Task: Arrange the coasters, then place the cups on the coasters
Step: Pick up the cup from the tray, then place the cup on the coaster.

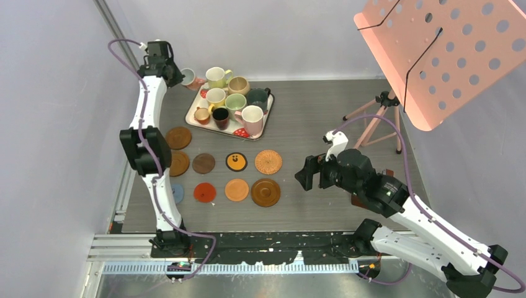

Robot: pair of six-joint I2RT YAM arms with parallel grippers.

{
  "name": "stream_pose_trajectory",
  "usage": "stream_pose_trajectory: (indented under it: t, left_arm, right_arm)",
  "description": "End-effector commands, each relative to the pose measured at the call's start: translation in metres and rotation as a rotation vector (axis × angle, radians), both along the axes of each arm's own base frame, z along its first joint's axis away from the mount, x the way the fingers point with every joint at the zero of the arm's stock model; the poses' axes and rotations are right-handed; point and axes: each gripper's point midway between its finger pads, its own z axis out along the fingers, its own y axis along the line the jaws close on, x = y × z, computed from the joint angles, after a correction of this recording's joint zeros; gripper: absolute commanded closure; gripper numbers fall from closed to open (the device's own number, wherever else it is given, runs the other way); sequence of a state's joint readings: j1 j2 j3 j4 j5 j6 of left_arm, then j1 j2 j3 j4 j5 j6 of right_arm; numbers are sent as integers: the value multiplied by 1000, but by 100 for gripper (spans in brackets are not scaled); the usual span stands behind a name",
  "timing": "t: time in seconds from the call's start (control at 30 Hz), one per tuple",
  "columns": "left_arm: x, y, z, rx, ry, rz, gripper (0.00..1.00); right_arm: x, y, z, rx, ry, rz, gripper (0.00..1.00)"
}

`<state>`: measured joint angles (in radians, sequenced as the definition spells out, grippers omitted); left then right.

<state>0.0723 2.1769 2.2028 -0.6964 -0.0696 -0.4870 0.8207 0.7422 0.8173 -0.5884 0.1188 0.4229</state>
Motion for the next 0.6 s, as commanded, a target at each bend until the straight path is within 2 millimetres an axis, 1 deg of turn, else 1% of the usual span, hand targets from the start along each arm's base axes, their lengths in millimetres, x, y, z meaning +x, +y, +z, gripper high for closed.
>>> stream_pose_trajectory:
  t: [0.0,0.13,0.3,0.33,0.37,0.4,0.5,0.57]
  left_arm:
    - [-45,19,55,93,-27,77,100]
    - [-88,24,63,106,12,130,100]
    - [-151,26,58,98,75,196,100]
    - [-167,25,60,90,70,210,100]
    - [-180,25,56,79,84,227,100]
    - [-196,24,42,67,113,242,100]
    - [-235,23,21,-16,127,296,100]
    - [-262,28,10,-63,133,362,100]
  right_arm:
    - [-2,-3,11,65,-28,-24,3]
    - [-7,-8,14,97,-44,-28,3]
    - [-12,-5,12,117,-48,0,3]
    - [-13,-3,11,122,-43,13,3]
    - [-14,-3,10,123,-40,19,3]
    - [-16,-1,8,126,-35,32,3]
    - [-20,3,7,135,-27,59,3]
    - [-23,4,6,135,-28,79,3]
